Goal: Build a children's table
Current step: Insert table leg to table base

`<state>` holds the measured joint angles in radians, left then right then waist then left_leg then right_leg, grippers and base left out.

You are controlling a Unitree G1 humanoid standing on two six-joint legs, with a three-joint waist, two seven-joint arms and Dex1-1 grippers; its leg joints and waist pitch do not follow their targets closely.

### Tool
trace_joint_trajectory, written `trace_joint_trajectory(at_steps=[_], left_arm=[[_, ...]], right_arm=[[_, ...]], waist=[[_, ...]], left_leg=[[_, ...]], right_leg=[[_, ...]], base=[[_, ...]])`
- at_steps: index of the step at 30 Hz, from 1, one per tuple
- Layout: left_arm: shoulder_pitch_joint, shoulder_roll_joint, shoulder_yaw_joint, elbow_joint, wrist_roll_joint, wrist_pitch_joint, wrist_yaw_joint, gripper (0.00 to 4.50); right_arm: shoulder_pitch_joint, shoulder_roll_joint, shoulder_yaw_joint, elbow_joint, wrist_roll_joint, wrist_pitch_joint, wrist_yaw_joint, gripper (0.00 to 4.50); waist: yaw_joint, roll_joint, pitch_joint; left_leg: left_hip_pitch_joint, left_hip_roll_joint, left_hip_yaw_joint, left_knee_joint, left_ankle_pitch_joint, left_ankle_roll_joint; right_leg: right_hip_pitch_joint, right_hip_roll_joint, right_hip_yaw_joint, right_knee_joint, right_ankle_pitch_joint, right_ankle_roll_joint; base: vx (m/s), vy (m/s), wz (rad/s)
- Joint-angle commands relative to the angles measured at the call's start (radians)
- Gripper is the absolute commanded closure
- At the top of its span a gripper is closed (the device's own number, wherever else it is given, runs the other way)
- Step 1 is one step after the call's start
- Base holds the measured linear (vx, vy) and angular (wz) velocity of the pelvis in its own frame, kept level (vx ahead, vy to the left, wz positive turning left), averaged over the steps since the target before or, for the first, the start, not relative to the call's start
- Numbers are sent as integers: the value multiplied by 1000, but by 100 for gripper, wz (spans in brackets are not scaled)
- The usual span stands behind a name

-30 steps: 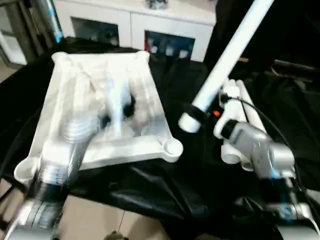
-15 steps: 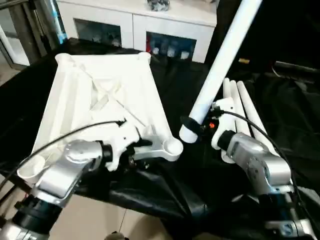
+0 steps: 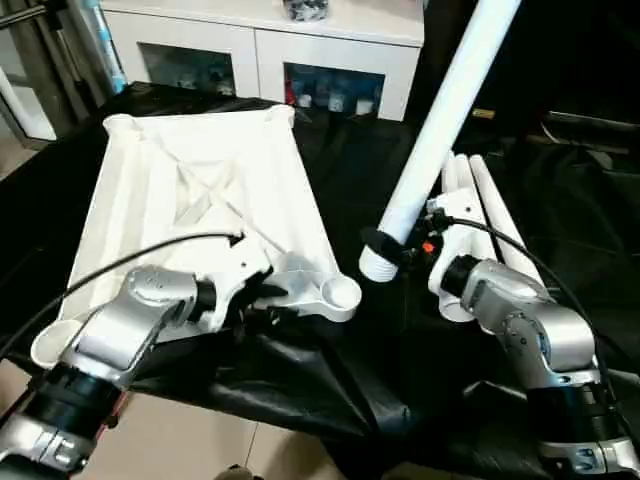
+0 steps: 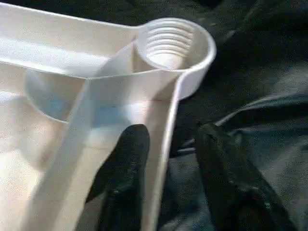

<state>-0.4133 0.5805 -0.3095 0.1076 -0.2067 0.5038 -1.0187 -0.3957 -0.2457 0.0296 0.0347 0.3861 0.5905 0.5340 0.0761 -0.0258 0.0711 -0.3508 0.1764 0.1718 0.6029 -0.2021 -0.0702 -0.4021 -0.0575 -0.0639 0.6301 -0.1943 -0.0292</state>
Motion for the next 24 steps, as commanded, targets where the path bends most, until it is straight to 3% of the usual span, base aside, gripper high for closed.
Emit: trace_joint_trajectory(at_steps=[1, 2, 4, 7, 10, 12, 14, 17, 24], left_arm=[[-7, -1, 25, -6, -25, 12, -13, 309], [-14, -2, 22, 24, -8, -12, -11, 316], [-24, -5, 15, 63, 23, -48, 0, 332], [-50, -27, 4, 117, 50, -77, 13, 357], [-62, -24, -14, 142, 63, -99, 2, 376], [-69, -16, -43, 169, 83, -127, -24, 397], [-79, -19, -53, 189, 85, -141, -47, 406], [-89, -27, -49, 207, 85, -153, -70, 437], [-117, -49, -39, 243, 76, -165, -88, 450]], right_arm=[[-20, 6, 0, 3, 0, -7, 3, 259], [-24, 10, 5, 10, -6, -10, 2, 259], [-27, 14, 7, 11, -9, -9, 3, 259], [-35, 13, 5, 2, 0, 3, 5, 259], [-41, 11, 6, 3, 5, 6, 10, 259], [-43, 8, 10, 7, 0, 2, 14, 259], [-46, 5, 7, 12, -1, 1, 18, 259], [-47, 3, 8, 14, -4, 1, 20, 259], [-49, -13, 43, 13, 15, 55, 71, 259]], waist=[[1, 12, -72], [-1, 4, -71], [0, 8, -71], [1, 1, -74], [4, 9, -74], [3, 7, -75], [5, 14, -76], [5, 15, -78], [1, 14, -77]], left_leg=[[2, 47, -14, -72, -120, -11], [1, 46, -13, -72, -122, -10], [1, 44, -13, -71, -116, -5], [1, 46, -14, -72, -96, -4], [0, 46, -14, -71, -92, -4], [1, 44, -13, -70, -99, -5], [1, 45, -14, -70, -95, -9], [0, 46, -15, -70, -89, -15], [-1, 45, -15, -69, -96, -11]], right_leg=[[57, -82, 60, -74, -166, -195], [58, -81, 60, -75, -173, -192], [57, -79, 61, -79, -183, -175], [59, -82, 61, -75, -165, -166], [58, -84, 62, -73, -153, -174], [59, -81, 63, -75, -157, -166], [59, -83, 62, -74, -144, -169], [61, -83, 61, -69, -109, -185], [66, -84, 61, -69, -94, -202]], base=[[0, 0, 0], [0, 0, 0], [0, 0, 0], [0, 0, 0], [0, 0, 0], [0, 0, 0], [0, 0, 0], [0, 0, 0], [0, 0, 0]])
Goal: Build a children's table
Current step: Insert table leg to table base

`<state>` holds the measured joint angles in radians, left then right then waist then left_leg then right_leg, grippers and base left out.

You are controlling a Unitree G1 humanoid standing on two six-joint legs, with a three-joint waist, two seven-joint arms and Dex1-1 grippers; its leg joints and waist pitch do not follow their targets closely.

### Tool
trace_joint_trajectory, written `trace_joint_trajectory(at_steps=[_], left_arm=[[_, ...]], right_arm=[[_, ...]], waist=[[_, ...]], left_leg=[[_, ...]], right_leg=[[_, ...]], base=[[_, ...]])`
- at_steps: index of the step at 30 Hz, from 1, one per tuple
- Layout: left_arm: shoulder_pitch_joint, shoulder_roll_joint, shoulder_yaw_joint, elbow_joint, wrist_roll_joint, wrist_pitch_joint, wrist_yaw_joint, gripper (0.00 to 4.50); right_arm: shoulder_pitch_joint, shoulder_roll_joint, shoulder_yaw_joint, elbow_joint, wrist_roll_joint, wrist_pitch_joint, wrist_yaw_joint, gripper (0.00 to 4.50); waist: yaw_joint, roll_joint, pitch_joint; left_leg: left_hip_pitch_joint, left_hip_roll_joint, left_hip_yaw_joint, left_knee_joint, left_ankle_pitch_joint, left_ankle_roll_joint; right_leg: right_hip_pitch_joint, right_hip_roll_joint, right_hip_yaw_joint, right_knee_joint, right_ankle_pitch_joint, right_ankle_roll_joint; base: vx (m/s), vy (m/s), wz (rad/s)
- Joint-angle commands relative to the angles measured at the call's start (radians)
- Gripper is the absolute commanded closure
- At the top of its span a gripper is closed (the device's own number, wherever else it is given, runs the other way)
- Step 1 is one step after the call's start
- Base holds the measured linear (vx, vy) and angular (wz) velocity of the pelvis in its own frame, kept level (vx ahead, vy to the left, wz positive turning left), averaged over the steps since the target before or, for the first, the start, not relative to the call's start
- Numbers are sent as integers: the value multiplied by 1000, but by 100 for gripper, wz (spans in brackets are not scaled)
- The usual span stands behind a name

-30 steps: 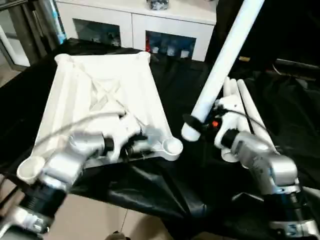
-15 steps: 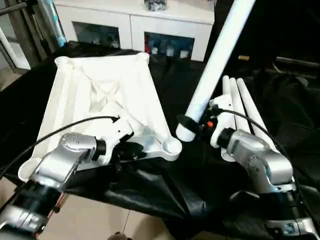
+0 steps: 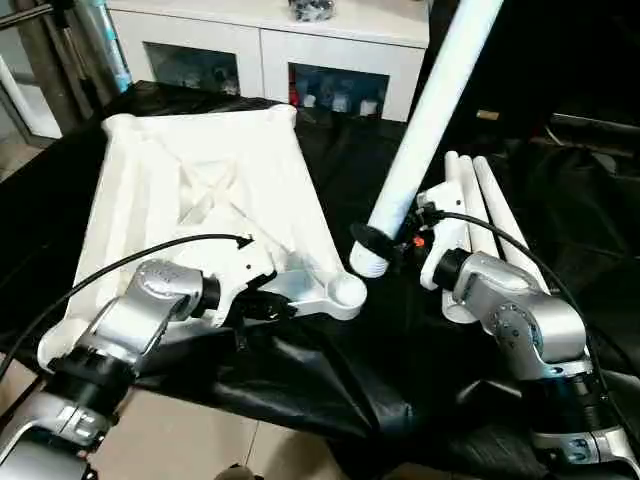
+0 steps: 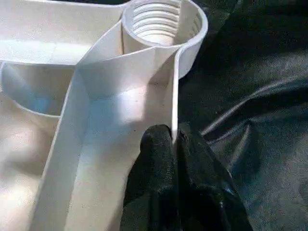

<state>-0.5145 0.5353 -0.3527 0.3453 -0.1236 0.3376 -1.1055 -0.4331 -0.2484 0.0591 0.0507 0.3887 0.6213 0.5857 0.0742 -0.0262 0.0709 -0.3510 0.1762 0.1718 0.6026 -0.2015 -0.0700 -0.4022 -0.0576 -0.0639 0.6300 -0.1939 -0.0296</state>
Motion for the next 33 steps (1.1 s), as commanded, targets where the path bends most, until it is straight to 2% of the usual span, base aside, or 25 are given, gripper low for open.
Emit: trace_joint_trajectory(at_steps=[1, 4, 8, 11, 13, 16, 17, 18, 24, 30, 32, 33], left_arm=[[-20, -10, 7, 10, -9, 1, -4, 450], [-28, -25, 10, 26, 0, -11, 1, 450], [-33, -45, 16, 43, 2, -18, 8, 450], [-48, -70, 18, 66, 6, -30, 24, 450], [-53, -77, 19, 71, 4, -39, 25, 450], [-60, -91, 25, 69, -6, -50, 15, 450], [-61, -94, 26, 70, -5, -55, 10, 450], [-60, -95, 26, 70, -4, -56, 9, 450], [-58, -101, 27, 67, -1, -57, 7, 450], [-70, -135, 44, 77, -5, -45, 24, 450], [-71, -136, 45, 78, -5, -44, 25, 450], [-72, -138, 46, 79, -6, -42, 27, 450]], right_arm=[[-9, -19, 33, 1, 9, 34, 40, 259], [-7, -22, 58, 27, 0, 41, 60, 259], [-13, -18, 76, 60, -18, 31, 72, 259], [-37, -2, 79, 110, -32, 16, 71, 259], [-45, 2, 83, 130, -39, 6, 70, 259], [-70, 12, 91, 189, -55, -29, 71, 259], [-78, 14, 94, 208, -62, -42, 72, 259], [-82, 17, 94, 218, -64, -48, 70, 259], [-94, 26, 90, 252, -75, -69, 64, 259], [-76, 39, 67, 322, -76, -121, 80, 259], [-75, 40, 64, 325, -76, -123, 79, 259], [-71, 43, 59, 332, -75, -130, 78, 259]], waist=[[1, 11, -77], [2, 10, -75], [5, 6, -77], [6, -6, -75], [10, -1, -76], [11, -1, -76], [10, -8, -76], [10, -4, -76], [10, -6, -77], [11, -4, -75], [12, -5, -76], [12, -1, -76]], left_leg=[[0, 46, -14, -69, -102, -8], [0, 47, -14, -68, -106, -4], [0, 49, -14, -67, -94, -2], [0, 48, -12, -67, -93, 3], [1, 48, -12, -67, -87, 3], [-2, 47, -13, -67, -87, 0], [-2, 48, -12, -67, -86, 1], [0, 48, -12, -67, -87, 3], [-3, 48, -12, -66, -67, 14], [-1, 48, -11, -67, -98, 9], [0, 48, -11, -67, -94, 9], [-1, 49, -12, -67, -88, 9]], right_leg=[[66, -83, 61, -71, -107, -202], [63, -85, 61, -74, -141, -198], [63, -88, 62, -73, -141, -196], [62, -88, 61, -74, -155, -196], [61, -89, 62, -75, -164, -190], [61, -90, 61, -75, -171, -186], [61, -89, 61, -75, -171, -184], [60, -90, 61, -75, -177, -185], [62, -89, 61, -70, -142, -187], [59, -91, 61, -80, -210, -174], [59, -91, 61, -79, -206, -176], [59, -89, 61, -76, -183, -181]], base=[[0, 0, 0], [0, 0, 0], [0, 0, 0], [0, 0, 0], [0, 0, 0], [0, 0, 0], [0, 0, 0], [0, 0, 0], [0, 0, 0], [0, 0, 0], [0, 0, 0], [0, 0, 0]])
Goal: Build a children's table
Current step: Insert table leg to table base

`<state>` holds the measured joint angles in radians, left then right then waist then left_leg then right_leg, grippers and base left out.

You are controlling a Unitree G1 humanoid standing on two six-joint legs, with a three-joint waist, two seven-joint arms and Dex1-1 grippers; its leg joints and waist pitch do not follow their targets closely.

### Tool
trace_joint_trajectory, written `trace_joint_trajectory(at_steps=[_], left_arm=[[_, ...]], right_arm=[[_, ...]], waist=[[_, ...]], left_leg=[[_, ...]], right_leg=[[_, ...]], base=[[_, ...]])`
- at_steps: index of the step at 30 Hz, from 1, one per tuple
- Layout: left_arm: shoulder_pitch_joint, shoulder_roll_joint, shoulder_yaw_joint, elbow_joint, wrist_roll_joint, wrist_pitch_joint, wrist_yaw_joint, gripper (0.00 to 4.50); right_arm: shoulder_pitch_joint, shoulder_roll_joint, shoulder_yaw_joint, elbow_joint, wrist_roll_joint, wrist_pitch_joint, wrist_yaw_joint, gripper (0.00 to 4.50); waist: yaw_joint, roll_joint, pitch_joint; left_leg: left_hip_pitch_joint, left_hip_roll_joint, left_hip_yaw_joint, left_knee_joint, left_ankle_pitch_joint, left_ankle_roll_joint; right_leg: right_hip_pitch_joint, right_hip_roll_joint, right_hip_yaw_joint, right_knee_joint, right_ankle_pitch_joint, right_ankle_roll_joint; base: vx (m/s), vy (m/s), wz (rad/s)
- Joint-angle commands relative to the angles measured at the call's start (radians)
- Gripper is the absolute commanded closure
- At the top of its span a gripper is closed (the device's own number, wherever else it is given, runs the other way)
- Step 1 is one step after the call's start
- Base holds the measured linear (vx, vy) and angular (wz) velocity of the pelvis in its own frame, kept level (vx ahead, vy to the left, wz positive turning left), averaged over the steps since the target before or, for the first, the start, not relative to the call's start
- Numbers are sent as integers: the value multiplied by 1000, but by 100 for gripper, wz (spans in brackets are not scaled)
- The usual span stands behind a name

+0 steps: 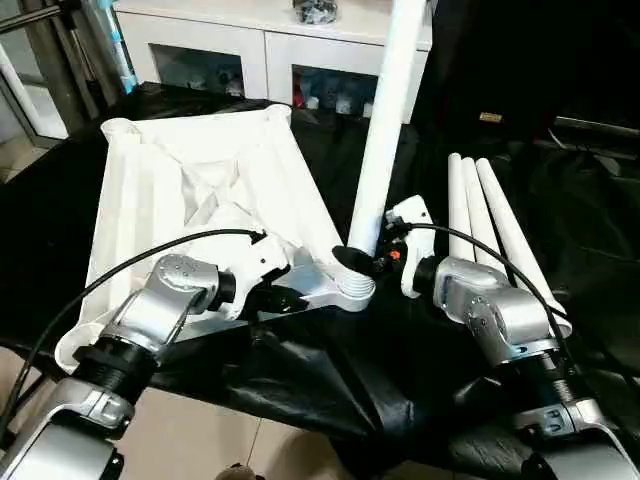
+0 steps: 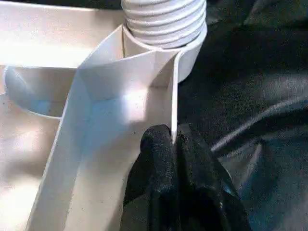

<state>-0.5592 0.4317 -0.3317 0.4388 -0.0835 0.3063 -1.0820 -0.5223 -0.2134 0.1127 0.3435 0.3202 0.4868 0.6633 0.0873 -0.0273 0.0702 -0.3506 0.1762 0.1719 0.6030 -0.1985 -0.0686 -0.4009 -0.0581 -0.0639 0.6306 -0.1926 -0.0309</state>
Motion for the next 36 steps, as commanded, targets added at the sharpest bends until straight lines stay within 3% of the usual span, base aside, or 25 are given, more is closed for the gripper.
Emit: trace_joint_trajectory(at_steps=[1, 3, 4, 8, 12, 13, 14, 22, 26, 36], left_arm=[[-29, -38, 27, -13, -46, -9, 6, 450], [-31, -42, 30, -10, -46, -8, 11, 450], [-34, -45, 33, -6, -45, -7, 14, 450], [-44, -52, 40, 8, -39, -9, 27, 450], [-51, -60, 47, 23, -31, -12, 32, 450], [-55, -62, 50, 29, -30, -12, 33, 450], [-55, -62, 50, 29, -30, -12, 33, 450], [-72, -77, 62, 72, -14, -36, 69, 450], [-75, -83, 62, 85, -6, -47, 74, 450], [-72, -76, 52, 92, 8, -66, 56, 450]], right_arm=[[26, 13, -10, 49, -1, -8, -4, 259], [39, 18, -30, 60, 8, -16, -10, 259], [58, 21, -47, 71, 14, -31, -16, 259], [117, 32, -80, 90, 23, -79, -28, 259], [157, 52, -120, 117, 42, -123, -41, 259], [178, 57, -129, 127, 41, -149, -45, 259], [178, 57, -129, 127, 41, -149, -45, 259], [249, 82, -140, 160, -4, -314, -82, 260], [270, 82, -97, 169, -49, -382, -64, 260], [212, 30, -19, 214, -127, -391, -32, 260]], waist=[[-2, -2, -76], [-1, -2, -75], [3, 10, -75], [3, 6, -77], [4, 16, -76], [4, 13, -76], [4, 17, -76], [3, 15, -72], [1, 16, -72], [-6, 13, -66]], left_leg=[[-2, 49, -12, -67, -90, 11], [-2, 48, -12, -68, -93, 13], [0, 49, -13, -67, -99, 12], [0, 49, -12, -68, -114, 15], [4, 50, -14, -70, -139, 12], [4, 50, -13, -70, -142, 13], [2, 49, -13, -70, -144, 13], [4, 50, -15, -75, -181, 13], [4, 51, -17, -78, -197, 18], [4, 51, -21, -84, -241, 18]], right_leg=[[59, -89, 60, -75, -172, -183], [59, -90, 60, -77, -175, -185], [56, -91, 60, -77, -179, -187], [58, -89, 59, -79, -171, -194], [56, -91, 59, -85, -210, -189], [54, -90, 59, -86, -209, -191], [56, -91, 59, -87, -210, -191], [52, -92, 57, -97, -294, -168], [51, -93, 57, -101, -326, -158], [49, -96, 57, -115, -440, -125]], base=[[0, 0, 0], [0, 0, 0], [0, 0, 0], [0, 0, 0], [0, 0, 0], [0, 0, 0], [0, 0, 0], [0, 0, 0], [0, 0, 0], [0, 0, 0]])
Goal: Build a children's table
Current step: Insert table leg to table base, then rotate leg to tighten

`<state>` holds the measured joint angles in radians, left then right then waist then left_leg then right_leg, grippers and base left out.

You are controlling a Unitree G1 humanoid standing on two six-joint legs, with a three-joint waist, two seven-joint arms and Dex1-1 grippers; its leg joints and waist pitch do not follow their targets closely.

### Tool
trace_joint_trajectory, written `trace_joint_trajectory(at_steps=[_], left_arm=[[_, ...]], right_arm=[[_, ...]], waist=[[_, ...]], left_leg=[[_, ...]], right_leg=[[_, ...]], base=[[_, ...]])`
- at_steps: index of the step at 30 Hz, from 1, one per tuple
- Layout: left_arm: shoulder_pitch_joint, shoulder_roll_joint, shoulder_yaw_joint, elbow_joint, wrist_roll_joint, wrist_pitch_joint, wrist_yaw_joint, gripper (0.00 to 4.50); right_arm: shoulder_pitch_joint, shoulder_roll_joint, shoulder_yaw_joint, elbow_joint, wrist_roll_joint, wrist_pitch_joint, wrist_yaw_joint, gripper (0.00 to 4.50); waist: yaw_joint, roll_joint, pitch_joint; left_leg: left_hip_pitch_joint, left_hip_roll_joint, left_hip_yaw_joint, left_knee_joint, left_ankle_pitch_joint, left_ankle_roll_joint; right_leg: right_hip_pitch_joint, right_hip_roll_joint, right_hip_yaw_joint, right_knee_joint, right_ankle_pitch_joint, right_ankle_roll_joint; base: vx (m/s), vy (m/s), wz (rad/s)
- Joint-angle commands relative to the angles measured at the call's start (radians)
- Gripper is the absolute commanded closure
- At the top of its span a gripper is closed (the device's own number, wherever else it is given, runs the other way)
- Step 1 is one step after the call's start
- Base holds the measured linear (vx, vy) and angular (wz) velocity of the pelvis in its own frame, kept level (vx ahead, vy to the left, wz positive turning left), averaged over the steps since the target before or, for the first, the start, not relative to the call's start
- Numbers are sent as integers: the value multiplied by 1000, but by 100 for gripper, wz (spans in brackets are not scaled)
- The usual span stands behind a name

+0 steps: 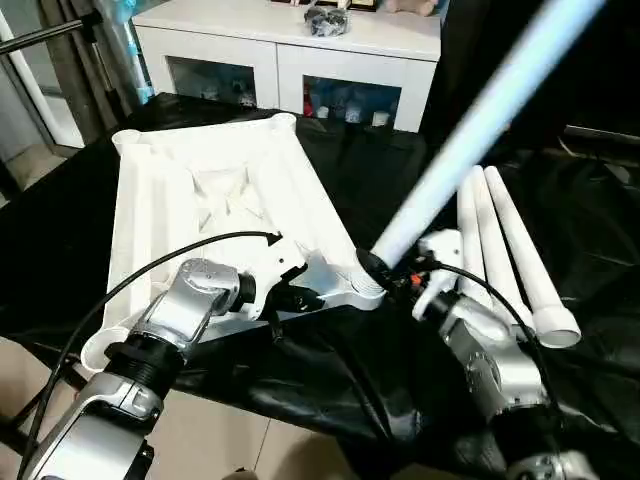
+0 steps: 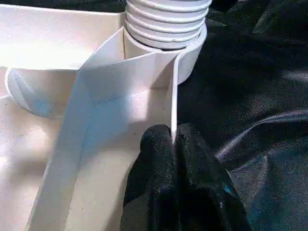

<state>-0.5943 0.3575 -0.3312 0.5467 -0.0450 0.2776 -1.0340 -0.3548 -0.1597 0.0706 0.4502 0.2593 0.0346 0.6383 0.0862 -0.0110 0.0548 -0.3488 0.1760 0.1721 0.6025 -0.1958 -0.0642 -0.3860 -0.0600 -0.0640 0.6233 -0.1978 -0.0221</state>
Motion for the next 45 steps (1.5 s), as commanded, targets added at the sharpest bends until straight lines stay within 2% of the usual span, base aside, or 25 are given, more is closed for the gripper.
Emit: trace_joint_trajectory(at_steps=[1, 2, 3, 4, 7, 9, 12, 16, 17, 21, 24, 27, 28, 32, 37, 39, 41, 43, 45], left_arm=[[-37, 0, 50, -16, -29, -39, 5, 450], [-38, 0, 49, -15, -28, -41, 4, 450], [-36, 2, 46, -18, -27, -43, -1, 450], [-34, 3, 42, -22, -27, -46, -8, 450], [-32, 3, 41, -23, -27, -50, -18, 450], [-31, 6, 36, -26, -23, -63, -29, 450], [-26, 11, 28, -35, -25, -82, -57, 450], [-12, 37, 2, -69, -28, -103, -126, 450], [-10, 43, -4, -76, -27, -106, -139, 450], [4, 72, -29, -134, -43, -122, -225, 450], [3, 80, -34, -147, -46, -127, -248, 450], [-1, 91, -39, -155, -45, -134, -269, 450], [-4, 92, -35, -153, -47, -137, -279, 450], [-8, 93, -28, -145, -49, -140, -285, 450], [-34, 79, -15, -96, -12, -123, -209, 450], [-42, 70, -10, -82, -7, -114, -186, 450], [-54, 45, 1, -74, -5, -87, -144, 450], [-59, 34, 5, -73, -6, -73, -127, 450], [-73, 8, 12, -70, -2, -37, -85, 450]], right_arm=[[39, -26, 28, 109, -68, 66, 1, 260], [32, -29, 32, 112, -69, 73, 7, 260], [18, -36, 49, 120, -77, 85, 30, 260], [0, -40, 64, 131, -81, 102, 54, 260], [-21, -43, 80, 153, -90, 103, 80, 260], [-44, -46, 96, 180, -96, 95, 109, 260], [-68, -55, 115, 206, -95, 97, 168, 260], [-95, -80, 151, 231, -106, 97, 286, 260], [-99, -86, 158, 233, -108, 98, 308, 260], [-111, -124, 201, 229, -119, 102, 419, 260], [-114, -136, 214, 230, -124, 100, 450, 260], [-114, -146, 224, 232, -131, 91, 476, 260], [-112, -148, 223, 232, -125, 88, 496, 260], [-101, -149, 225, 225, -125, 81, 519, 260], [-101, -130, 203, 245, -125, 71, 478, 260], [-106, -118, 186, 261, -124, 68, 447, 260], [-120, -87, 149, 304, -134, 52, 335, 260], [-124, -75, 134, 318, -136, 49, 290, 260], [-136, -48, 110, 353, -144, 47, 188, 260]], waist=[[-5, -4, -51], [-7, -10, -52], [-6, -8, -51], [-9, -11, -51], [-8, -8, -51], [-11, -12, -52], [-14, -11, -52], [-19, -11, -57], [-21, -11, -58], [-19, -11, -66], [-19, -12, -67], [-18, -13, -65], [-17, -14, -63], [-12, -13, -62], [-9, -14, -63], [-8, -12, -59], [-8, -12, -53], [-9, -13, -53], [-14, -12, -49]], left_leg=[[2, 52, -21, -83, -245, 14], [3, 53, -21, -84, -245, 15], [2, 53, -21, -84, -246, 16], [3, 52, -20, -83, -250, 19], [2, 54, -22, -84, -252, 18], [0, 53, -23, -85, -249, 18], [2, 53, -22, -83, -257, 19], [-1, 56, -23, -84, -240, 25], [-3, 56, -22, -83, -219, 32], [1, 62, -18, -83, -157, 48], [2, 62, -16, -82, -139, 56], [4, 63, -17, -84, -164, 49], [5, 63, -17, -86, -190, 39], [8, 64, -18, -88, -212, 24], [7, 63, -17, -89, -202, 21], [9, 63, -18, -91, -230, 15], [17, 62, -23, -95, -311, -12], [17, 62, -26, -98, -319, -20], [18, 63, -29, -102, -351, -29]], right_leg=[[34, -95, 57, -108, -437, -132], [32, -94, 57, -107, -433, -132], [32, -94, 57, -106, -432, -133], [31, -93, 56, -107, -438, -136], [31, -95, 57, -107, -444, -135], [32, -95, 56, -106, -437, -138], [30, -96, 57, -108, -445, -141], [35, -94, 57, -98, -363, -168], [38, -93, 57, -94, -317, -183], [43, -91, 54, -79, -151, -231], [45, -90, 53, -73, -86, -256], [46, -92, 52, -76, -109, -261], [45, -93, 53, -80, -149, -254], [44, -94, 55, -84, -197, -240], [43, -93, 55, -83, -173, -239], [40, -93, 55, -88, -218, -232], [33, -98, 55, -105, -386, -191], [34, -98, 56, -106, -399, -181], [29, -97, 54, -109, -435, -167]], base=[[0, 0, 0], [0, 0, 0], [0, 0, 0], [0, 0, 0], [0, 0, 0], [0, 0, 0], [0, 0, 0], [0, 0, 0], [0, 0, 0], [0, 0, 0], [0, 0, 0], [0, 0, 0], [0, 0, 0], [0, 0, 0], [0, 0, 0], [0, 0, 0], [0, 0, 0], [0, 0, 0], [0, 0, 0]])
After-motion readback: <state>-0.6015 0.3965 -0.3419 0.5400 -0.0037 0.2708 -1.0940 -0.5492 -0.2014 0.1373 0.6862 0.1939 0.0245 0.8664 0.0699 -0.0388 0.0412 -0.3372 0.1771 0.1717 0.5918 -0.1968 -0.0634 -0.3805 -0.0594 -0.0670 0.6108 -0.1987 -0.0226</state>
